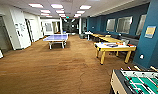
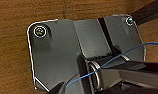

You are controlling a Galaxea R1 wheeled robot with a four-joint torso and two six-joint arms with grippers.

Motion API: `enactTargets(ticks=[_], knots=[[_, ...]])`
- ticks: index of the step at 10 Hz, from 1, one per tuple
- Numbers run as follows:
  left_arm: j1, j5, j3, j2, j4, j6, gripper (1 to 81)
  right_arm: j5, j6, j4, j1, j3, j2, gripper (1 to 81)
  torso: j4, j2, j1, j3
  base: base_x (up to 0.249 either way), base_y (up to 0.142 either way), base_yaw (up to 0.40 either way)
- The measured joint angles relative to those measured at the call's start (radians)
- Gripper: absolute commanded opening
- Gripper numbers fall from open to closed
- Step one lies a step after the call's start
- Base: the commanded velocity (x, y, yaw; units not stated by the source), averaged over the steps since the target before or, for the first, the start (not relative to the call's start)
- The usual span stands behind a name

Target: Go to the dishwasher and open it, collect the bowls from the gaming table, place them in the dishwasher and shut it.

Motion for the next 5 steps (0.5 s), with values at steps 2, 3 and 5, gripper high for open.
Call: enactTargets(ticks=[2, 3, 5], knots=[[0.000, 0.000, 0.000, 0.000, 0.000, 0.000, 81.1, 0.000, 0.000, 0.000, 0.001, 0.000, 0.001, 81.1, 0.000, 0.000, 0.000, 0.000, 0.144, 0.000, 0.000], [0.000, 0.000, 0.000, 0.000, 0.000, 0.000, 81.1, -0.002, 0.000, 0.000, 0.001, -0.001, 0.003, 81.1, 0.000, 0.000, 0.000, 0.000, 0.153, 0.000, 0.000], [0.002, 0.000, 0.000, 0.000, 0.000, 0.000, 81.1, -0.003, 0.000, 0.000, 0.001, -0.002, 0.006, 81.1, 0.000, 0.000, -0.001, 0.000, 0.159, 0.000, 0.000]])
